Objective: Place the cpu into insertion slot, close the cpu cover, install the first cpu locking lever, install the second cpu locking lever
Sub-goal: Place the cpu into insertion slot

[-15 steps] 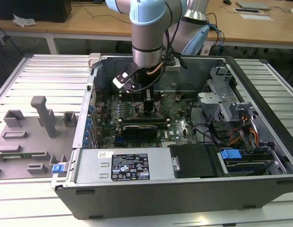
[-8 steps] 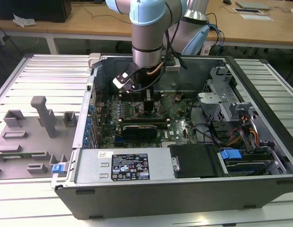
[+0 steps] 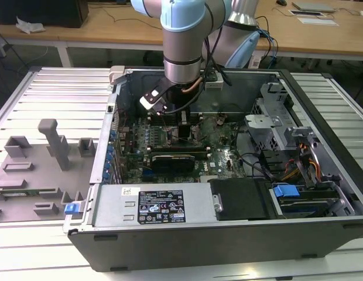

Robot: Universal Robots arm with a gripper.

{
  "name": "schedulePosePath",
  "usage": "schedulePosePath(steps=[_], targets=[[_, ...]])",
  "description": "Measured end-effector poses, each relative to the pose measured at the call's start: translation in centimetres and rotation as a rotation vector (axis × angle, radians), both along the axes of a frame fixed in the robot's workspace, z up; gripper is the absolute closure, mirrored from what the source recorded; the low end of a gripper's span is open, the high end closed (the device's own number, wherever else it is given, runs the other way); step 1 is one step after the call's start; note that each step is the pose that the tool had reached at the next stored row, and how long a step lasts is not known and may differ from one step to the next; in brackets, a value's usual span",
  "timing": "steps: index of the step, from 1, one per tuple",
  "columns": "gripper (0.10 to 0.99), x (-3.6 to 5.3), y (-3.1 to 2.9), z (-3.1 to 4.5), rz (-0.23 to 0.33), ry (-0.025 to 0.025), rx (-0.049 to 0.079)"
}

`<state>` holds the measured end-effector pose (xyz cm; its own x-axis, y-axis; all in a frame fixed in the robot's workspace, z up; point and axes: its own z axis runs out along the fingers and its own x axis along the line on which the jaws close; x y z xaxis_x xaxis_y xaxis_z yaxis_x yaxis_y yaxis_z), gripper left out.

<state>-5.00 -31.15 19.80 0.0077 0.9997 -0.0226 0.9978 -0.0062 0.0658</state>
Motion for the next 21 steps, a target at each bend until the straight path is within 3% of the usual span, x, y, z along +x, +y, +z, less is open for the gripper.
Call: schedulePosePath(steps=[2, 3, 10, 16, 21], targets=[[0.533, 0.01, 0.01, -0.02, 0.0, -0.0004, 0.0], [0.471, 0.0, 0.0, 0.0, 0.0, -0.0001, 0.0], [0.471, 0.0, 0.0, 0.48, 0.0, 0.0001, -0.004], [0.471, 0.0, 0.01, 0.54, 0.0, 0.001, -0.032], [0.471, 0.0, 0.01, 0.93, 0.0, 0.001, -0.035]])
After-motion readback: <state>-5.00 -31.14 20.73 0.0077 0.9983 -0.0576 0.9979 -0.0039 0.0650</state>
